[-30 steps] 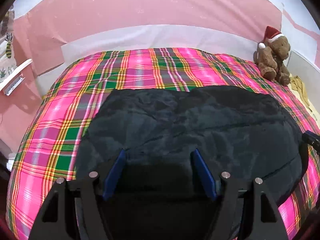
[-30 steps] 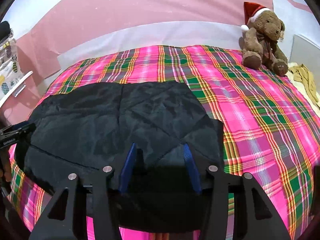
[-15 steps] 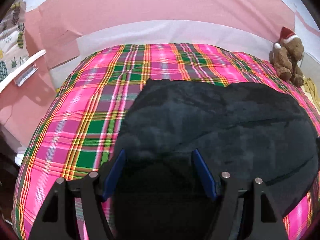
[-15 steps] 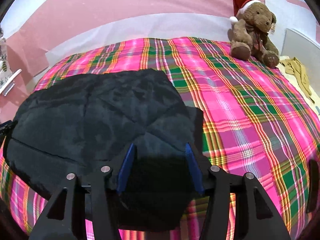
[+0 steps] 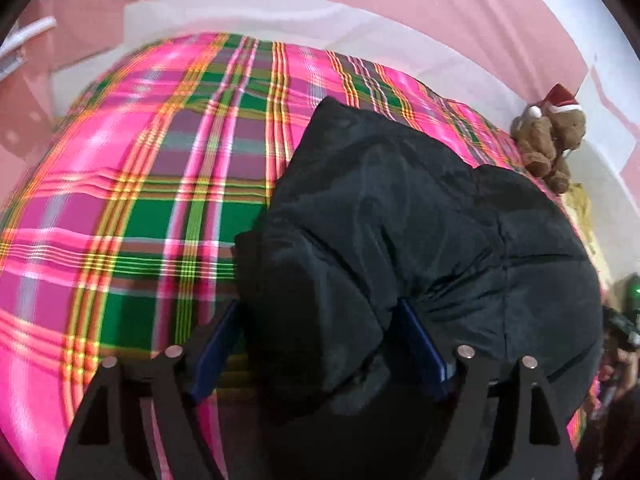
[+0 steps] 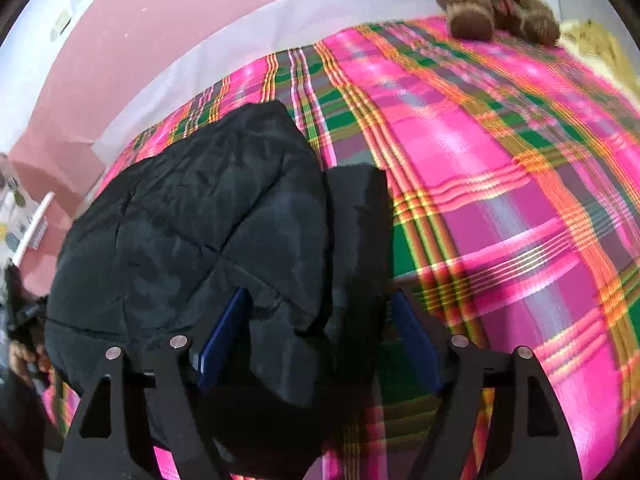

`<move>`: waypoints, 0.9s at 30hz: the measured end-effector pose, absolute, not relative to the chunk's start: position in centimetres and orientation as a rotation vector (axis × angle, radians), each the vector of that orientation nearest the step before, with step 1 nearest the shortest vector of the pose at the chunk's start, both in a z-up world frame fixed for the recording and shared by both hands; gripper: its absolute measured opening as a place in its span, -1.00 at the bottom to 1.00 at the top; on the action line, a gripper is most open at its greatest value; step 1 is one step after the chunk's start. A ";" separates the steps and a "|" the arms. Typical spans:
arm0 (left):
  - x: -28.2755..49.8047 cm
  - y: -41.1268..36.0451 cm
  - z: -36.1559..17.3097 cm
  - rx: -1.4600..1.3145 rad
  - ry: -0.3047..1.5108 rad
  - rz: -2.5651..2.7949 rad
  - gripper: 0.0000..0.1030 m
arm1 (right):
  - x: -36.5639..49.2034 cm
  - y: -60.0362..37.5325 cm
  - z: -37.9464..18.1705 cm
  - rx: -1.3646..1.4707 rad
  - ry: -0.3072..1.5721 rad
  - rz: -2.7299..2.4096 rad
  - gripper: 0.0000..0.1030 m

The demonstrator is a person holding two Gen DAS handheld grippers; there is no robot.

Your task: Fold large clothes

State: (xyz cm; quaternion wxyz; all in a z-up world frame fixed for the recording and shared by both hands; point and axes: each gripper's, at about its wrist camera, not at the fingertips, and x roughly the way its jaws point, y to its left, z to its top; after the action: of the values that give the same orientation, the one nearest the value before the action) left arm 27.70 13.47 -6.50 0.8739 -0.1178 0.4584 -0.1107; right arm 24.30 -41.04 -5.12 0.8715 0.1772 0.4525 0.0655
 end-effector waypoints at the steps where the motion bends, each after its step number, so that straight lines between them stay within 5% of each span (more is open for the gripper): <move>1: 28.0 13.7 -6.8 -0.262 0.970 -0.251 0.71 | 24.6 -41.2 -5.4 0.397 0.955 0.153 0.46; 7: 29.3 14.6 -8.7 -0.333 0.996 -0.337 0.90 | 26.7 -42.1 -7.6 0.552 0.996 0.252 0.46; 16: 29.9 14.4 -9.2 -0.353 0.944 -0.391 0.90 | 27.8 -41.5 -8.0 0.569 1.000 0.315 0.39; 27: 29.1 14.2 -7.6 -0.374 0.895 -0.462 -0.14 | 28.2 -40.7 -6.8 0.541 0.979 0.350 -0.37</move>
State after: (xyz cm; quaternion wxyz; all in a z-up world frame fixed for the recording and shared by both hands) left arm 29.09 14.15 -7.61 0.8592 -0.1779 0.4261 -0.2202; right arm 28.16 -40.75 -6.81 0.8331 0.2555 0.4619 0.1651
